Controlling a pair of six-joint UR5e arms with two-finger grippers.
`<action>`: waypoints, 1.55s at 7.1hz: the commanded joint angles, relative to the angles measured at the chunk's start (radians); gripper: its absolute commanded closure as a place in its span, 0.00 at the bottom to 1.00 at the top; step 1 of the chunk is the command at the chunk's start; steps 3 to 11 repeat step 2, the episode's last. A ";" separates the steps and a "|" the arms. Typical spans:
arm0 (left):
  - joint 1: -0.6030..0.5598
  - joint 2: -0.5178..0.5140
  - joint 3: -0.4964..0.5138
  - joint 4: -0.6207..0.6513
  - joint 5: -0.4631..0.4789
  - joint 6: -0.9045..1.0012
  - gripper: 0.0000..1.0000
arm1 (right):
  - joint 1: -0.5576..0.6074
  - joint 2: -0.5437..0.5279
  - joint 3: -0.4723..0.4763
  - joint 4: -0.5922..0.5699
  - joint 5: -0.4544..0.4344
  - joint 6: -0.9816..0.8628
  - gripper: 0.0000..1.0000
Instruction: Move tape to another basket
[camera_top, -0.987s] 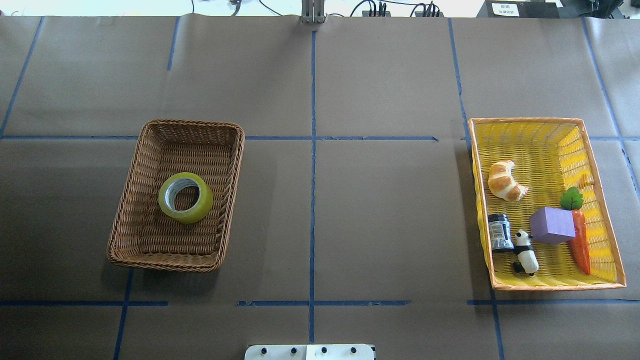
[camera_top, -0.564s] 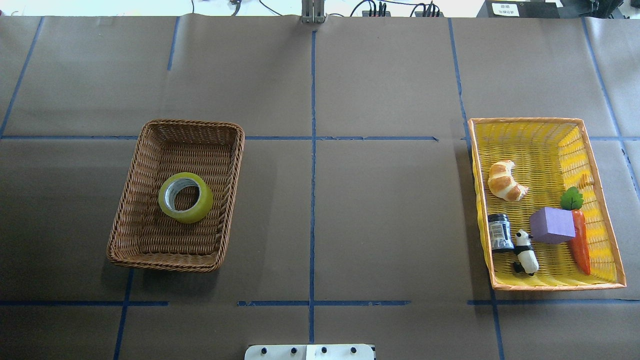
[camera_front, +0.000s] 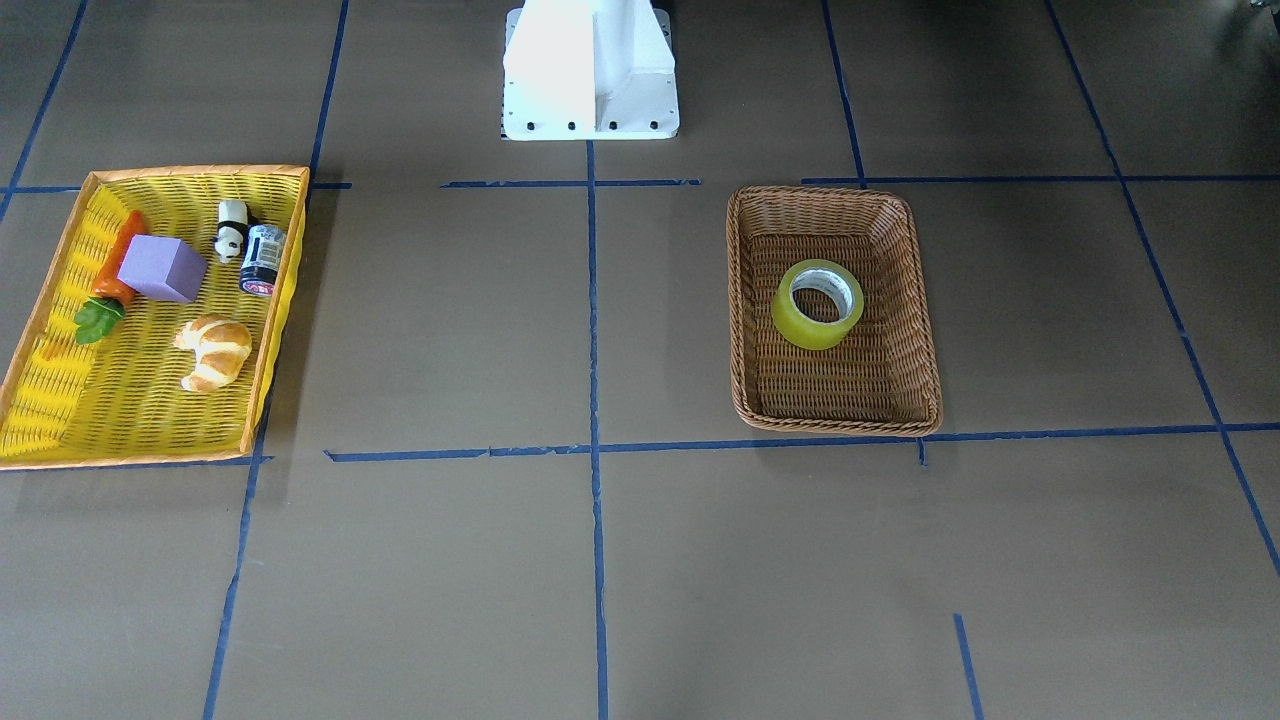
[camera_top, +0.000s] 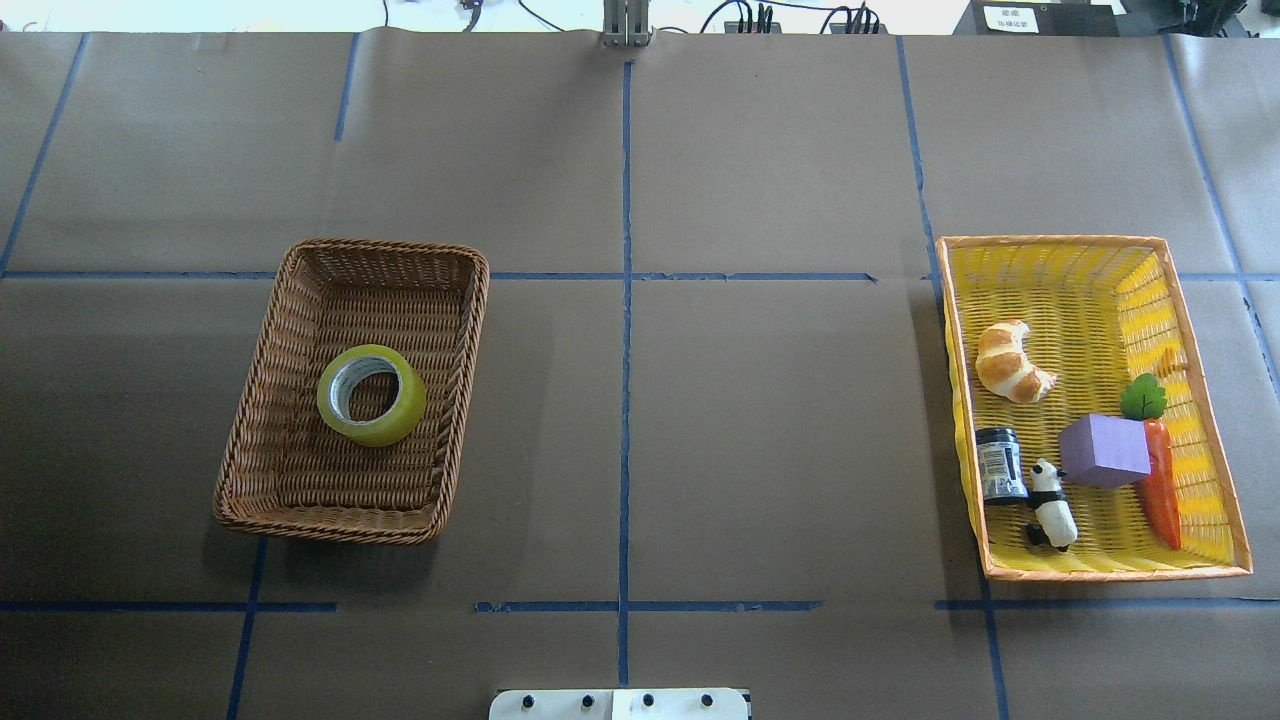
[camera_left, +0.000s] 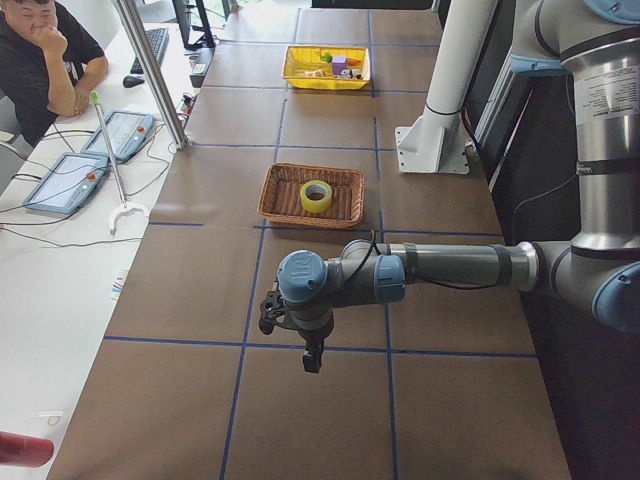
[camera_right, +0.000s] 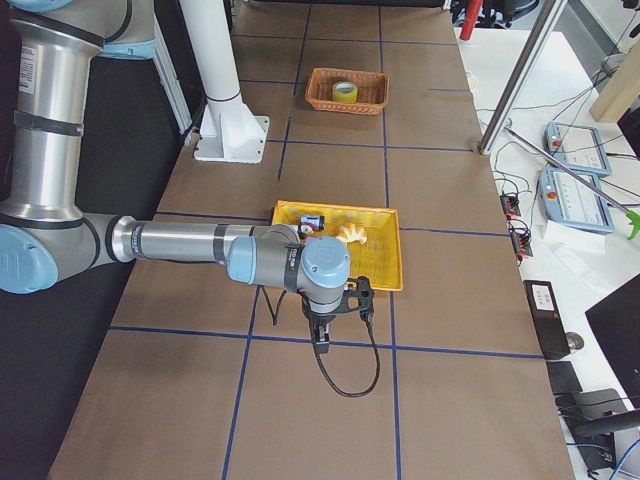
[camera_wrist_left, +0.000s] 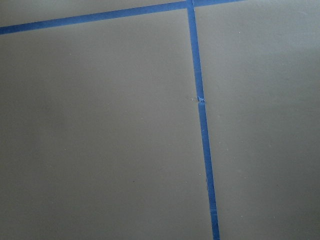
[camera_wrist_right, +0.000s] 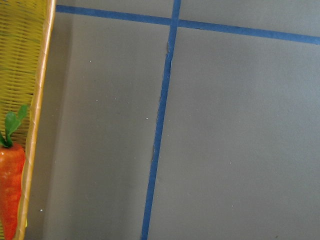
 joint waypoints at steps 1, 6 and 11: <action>0.000 0.000 -0.003 0.001 0.000 0.000 0.00 | 0.000 0.000 0.000 0.000 0.000 0.000 0.00; 0.000 0.000 -0.003 0.001 0.000 0.001 0.00 | 0.000 0.000 0.000 0.000 0.000 0.000 0.00; 0.000 0.000 -0.003 0.001 0.000 0.001 0.00 | 0.000 0.000 0.000 0.000 0.000 0.000 0.00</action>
